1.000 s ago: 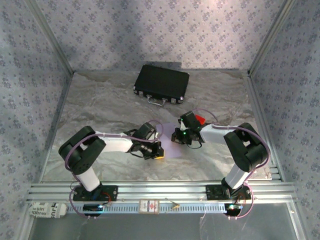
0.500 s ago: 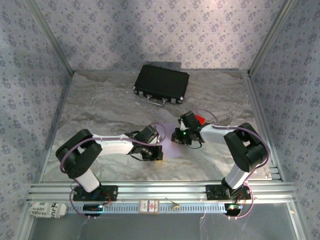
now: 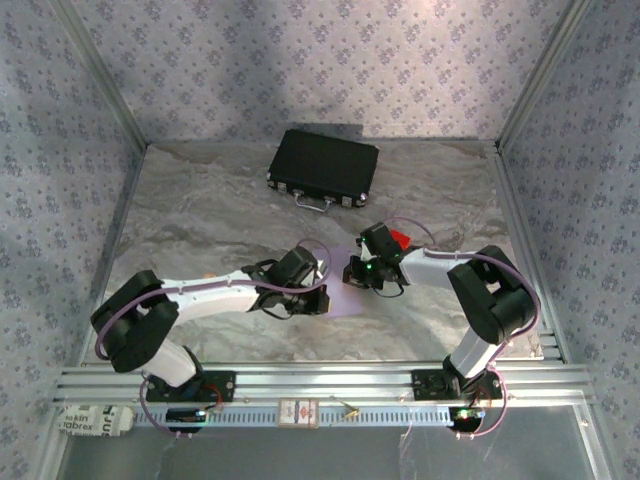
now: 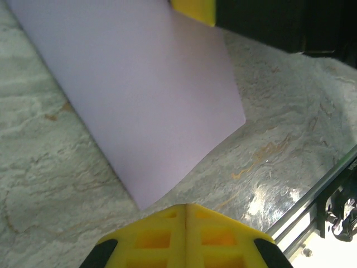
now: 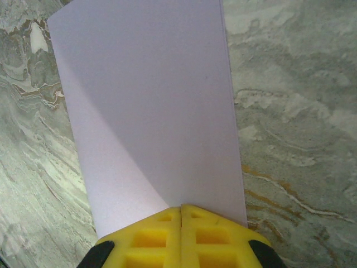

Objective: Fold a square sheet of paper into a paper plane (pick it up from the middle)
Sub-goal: First fold the square sheet of paper in half at the center of the table.

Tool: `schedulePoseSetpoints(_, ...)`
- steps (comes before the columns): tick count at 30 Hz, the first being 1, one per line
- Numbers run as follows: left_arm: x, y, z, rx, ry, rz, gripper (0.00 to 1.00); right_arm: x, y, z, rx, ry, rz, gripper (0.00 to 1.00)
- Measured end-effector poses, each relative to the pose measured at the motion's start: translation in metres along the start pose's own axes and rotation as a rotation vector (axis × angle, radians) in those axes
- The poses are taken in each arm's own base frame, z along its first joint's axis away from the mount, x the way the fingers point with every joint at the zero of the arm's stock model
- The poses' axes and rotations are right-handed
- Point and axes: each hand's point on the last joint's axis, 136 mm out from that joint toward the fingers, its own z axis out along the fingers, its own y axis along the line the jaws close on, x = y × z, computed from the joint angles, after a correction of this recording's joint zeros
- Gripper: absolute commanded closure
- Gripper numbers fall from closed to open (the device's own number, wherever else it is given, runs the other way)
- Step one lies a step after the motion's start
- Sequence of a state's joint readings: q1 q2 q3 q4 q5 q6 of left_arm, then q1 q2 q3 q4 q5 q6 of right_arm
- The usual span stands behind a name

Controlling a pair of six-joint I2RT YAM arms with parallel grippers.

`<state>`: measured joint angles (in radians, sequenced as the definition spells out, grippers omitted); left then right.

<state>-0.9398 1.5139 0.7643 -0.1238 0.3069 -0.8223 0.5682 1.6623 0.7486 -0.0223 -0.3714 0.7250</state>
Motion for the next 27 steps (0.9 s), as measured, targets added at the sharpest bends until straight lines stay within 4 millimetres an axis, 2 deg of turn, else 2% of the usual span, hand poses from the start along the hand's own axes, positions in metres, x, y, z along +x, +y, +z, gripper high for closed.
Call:
schedulePoseSetpoints(4,-0.003,0.002,0.013,0.016,0.017,-0.019,0.97,0.000,0.000,0.000,0.000,0.000,0.000,0.99)
schedulePoseSetpoints(10,0.008,0.015,0.032,0.007,0.094,-0.069,0.97,0.000,0.000,0.000,0.000,0.001,-0.001,0.99)
schedulePoseSetpoints(15,0.019,0.020,0.033,0.020,0.139,-0.093,0.97,0.000,0.000,0.000,0.000,0.001,-0.001,0.99)
schedulePoseSetpoints(23,0.022,0.020,0.032,0.066,0.136,-0.107,0.97,0.001,0.000,0.000,0.000,0.001,-0.001,0.99)
schedulePoseSetpoints(27,0.024,0.017,0.025,0.080,0.132,-0.112,0.97,0.001,0.000,0.000,0.000,0.001,-0.001,0.99)
